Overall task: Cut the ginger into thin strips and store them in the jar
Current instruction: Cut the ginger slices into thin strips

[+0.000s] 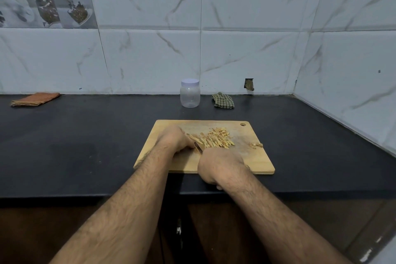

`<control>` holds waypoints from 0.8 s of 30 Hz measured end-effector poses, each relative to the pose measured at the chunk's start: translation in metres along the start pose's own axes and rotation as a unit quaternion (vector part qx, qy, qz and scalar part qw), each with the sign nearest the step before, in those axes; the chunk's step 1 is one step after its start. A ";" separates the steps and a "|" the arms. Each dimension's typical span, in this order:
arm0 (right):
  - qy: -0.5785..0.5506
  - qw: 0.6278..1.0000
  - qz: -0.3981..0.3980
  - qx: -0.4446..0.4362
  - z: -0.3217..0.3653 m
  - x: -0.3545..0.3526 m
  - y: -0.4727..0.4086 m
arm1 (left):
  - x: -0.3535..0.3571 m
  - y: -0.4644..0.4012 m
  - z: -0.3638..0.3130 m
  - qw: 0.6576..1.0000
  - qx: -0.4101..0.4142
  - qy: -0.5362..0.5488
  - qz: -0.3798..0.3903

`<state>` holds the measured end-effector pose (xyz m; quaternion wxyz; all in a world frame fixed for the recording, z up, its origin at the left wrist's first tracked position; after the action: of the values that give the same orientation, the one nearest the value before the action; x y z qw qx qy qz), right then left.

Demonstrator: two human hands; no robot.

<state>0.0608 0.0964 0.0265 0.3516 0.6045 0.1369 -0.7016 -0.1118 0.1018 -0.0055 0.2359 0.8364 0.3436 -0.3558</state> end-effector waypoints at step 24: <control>0.025 1.000 -0.017 0.001 -0.016 0.006 0.013 | -0.002 0.005 0.002 1.000 -0.003 -0.002 -0.013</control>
<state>0.0813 0.0951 0.0206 0.3356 0.6202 0.1552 -0.6919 -0.1100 0.0969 -0.0047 0.2347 0.8302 0.3556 -0.3595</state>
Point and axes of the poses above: each hand's wrist, its own y-axis away from the middle knuckle, its own x-axis out of the palm, z = x × y, the point moved 10 cm from there along -y, towards the middle knuckle, and after that the axes turned 5 degrees about -y, right-handed, at the moved point
